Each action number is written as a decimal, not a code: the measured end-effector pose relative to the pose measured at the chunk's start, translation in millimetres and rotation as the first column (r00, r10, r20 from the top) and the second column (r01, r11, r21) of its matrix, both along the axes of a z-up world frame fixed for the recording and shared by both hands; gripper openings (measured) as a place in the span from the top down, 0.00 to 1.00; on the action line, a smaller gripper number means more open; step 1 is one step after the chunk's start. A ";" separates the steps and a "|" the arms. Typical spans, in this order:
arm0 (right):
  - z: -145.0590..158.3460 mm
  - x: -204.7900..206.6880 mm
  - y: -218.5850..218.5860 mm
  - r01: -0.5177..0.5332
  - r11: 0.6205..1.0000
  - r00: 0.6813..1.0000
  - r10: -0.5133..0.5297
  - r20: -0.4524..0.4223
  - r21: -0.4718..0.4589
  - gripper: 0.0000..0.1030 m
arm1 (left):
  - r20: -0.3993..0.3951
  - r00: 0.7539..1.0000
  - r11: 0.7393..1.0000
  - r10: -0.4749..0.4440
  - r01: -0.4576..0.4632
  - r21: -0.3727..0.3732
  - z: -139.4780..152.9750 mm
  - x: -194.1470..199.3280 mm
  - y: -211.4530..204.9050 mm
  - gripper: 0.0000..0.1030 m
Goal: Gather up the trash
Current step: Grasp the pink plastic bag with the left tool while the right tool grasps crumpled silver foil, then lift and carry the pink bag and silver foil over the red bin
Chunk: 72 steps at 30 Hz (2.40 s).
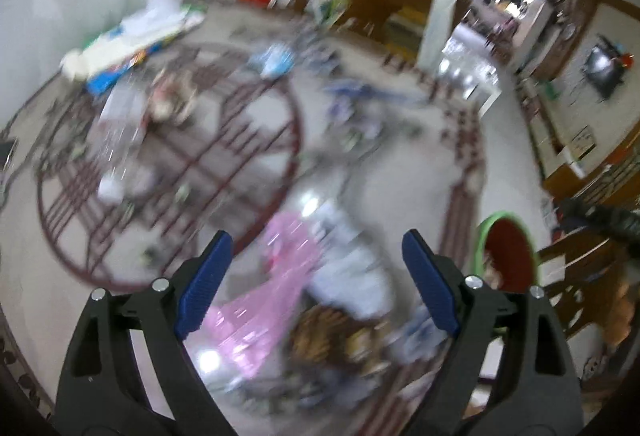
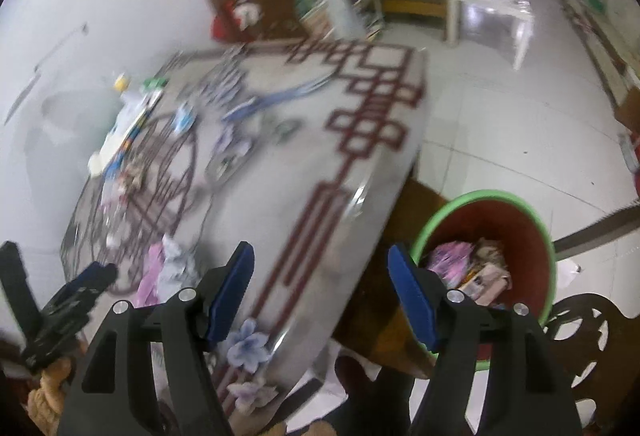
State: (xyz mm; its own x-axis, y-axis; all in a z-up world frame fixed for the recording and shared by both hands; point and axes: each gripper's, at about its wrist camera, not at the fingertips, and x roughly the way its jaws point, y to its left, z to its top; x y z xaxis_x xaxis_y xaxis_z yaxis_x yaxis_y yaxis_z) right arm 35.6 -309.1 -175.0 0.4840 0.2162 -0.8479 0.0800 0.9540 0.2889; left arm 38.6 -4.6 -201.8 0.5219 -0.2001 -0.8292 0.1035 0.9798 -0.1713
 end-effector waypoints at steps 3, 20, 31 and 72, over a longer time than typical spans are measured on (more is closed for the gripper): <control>-6.5 3.4 22.8 -0.057 0.998 0.998 0.057 -0.027 -0.013 0.34 | -0.086 0.996 1.000 0.016 -0.016 0.008 -28.1 3.2 14.2 0.28; -45.2 35.9 137.2 -0.404 0.914 0.906 0.395 -0.149 -0.030 0.34 | -0.047 0.982 0.982 0.184 -0.186 -0.028 -22.5 1.0 63.1 0.87; -83.0 64.0 197.0 -0.502 0.864 0.840 0.493 -0.226 0.022 0.30 | 0.170 0.961 0.975 0.219 -0.221 -0.011 57.4 21.0 55.0 0.88; 52.2 58.8 161.6 -0.407 0.911 0.889 0.411 0.202 -0.066 0.60 | 0.309 0.931 0.981 0.193 -0.186 -0.052 117.7 12.6 27.5 0.87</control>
State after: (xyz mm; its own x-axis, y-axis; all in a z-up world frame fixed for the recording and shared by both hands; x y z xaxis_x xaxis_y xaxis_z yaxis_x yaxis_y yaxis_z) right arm 94.4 -147.5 -122.8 0.5215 0.4158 -0.7451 -0.3780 0.8955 0.2351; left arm 51.3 22.8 -84.1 0.7828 -0.0880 -0.6160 -0.0322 0.9829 -0.1813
